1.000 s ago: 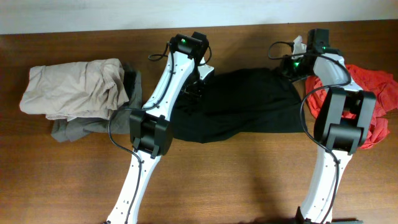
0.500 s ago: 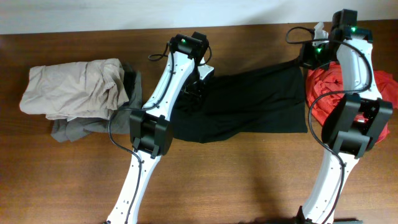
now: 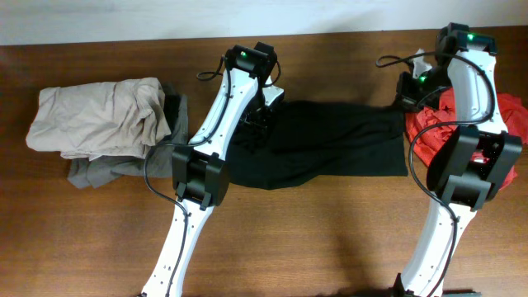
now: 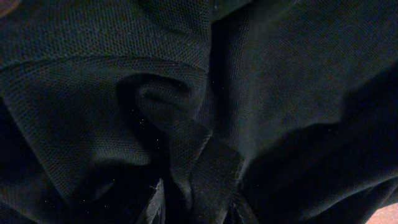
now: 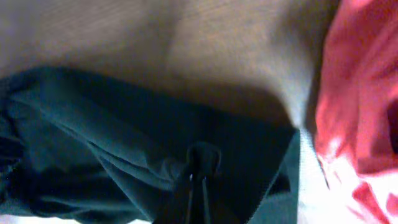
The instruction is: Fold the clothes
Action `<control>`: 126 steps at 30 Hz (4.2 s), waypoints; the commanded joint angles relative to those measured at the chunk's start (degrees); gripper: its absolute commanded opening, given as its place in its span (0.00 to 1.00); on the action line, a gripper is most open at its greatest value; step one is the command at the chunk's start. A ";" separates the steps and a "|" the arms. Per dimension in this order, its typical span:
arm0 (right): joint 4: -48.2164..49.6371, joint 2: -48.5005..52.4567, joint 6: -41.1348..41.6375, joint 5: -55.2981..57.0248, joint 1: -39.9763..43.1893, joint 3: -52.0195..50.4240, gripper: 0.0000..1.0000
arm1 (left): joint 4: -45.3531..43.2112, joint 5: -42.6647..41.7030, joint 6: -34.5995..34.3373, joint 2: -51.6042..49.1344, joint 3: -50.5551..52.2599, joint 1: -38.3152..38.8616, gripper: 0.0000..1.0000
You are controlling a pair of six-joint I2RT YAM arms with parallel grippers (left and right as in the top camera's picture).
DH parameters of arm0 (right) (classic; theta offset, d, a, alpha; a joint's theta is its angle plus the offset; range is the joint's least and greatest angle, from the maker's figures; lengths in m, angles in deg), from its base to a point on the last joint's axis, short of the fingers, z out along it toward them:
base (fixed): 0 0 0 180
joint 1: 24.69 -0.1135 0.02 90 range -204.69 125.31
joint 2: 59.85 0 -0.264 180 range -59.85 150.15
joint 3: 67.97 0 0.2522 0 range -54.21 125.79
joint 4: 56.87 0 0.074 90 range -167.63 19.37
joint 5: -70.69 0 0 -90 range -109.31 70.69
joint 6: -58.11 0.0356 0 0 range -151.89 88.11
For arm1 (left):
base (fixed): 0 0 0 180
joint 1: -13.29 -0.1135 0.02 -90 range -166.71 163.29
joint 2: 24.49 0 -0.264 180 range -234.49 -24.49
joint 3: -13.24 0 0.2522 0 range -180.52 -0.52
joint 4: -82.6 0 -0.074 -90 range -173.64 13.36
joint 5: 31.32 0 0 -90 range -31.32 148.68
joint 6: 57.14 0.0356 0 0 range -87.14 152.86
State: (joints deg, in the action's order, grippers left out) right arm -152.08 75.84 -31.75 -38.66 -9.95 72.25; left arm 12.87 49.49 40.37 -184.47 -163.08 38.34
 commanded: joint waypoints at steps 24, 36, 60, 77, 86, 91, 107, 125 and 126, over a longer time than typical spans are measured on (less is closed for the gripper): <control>-9.22 -1.20 0.72 10.01 -0.13 -0.94 0.10 | 0.22 -5.01 -0.55 9.05 -0.61 -0.02 0.34; -5.68 -1.36 5.46 14.93 -0.07 -5.16 0.50 | 0.22 -4.28 -0.48 11.15 -0.61 -0.20 0.34; 0.20 -4.72 -4.59 1.95 4.09 -15.65 1.00 | 0.17 12.94 -1.81 43.58 -0.63 -12.15 0.68; 16.68 -4.72 -4.44 -13.49 3.72 -36.02 0.87 | 0.17 7.41 -1.81 44.94 -0.61 -18.84 0.67; 17.40 -4.85 -5.70 -13.42 5.20 -36.04 0.04 | 0.17 7.41 -1.81 44.94 -0.61 -18.84 0.67; 9.68 -7.15 -5.64 -8.68 6.23 -26.69 0.04 | 0.17 7.41 -1.81 44.94 -0.61 -18.84 0.67; -13.57 -11.23 -1.29 5.46 -3.17 8.04 0.04 | 0.17 7.93 -1.81 45.11 -0.63 -18.84 0.67; 1.25 -7.80 7.45 5.46 -43.43 -7.69 0.32 | 0.00 10.05 -1.84 47.32 -0.68 -18.84 0.67; 1.75 -7.80 7.41 5.51 -44.74 -8.83 0.36 | -0.02 10.05 -1.84 47.32 -0.68 -18.84 0.67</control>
State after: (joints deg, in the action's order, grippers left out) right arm -152.10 67.12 -27.20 -33.29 -50.82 67.85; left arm 13.00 58.91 39.08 -138.82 -163.16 19.85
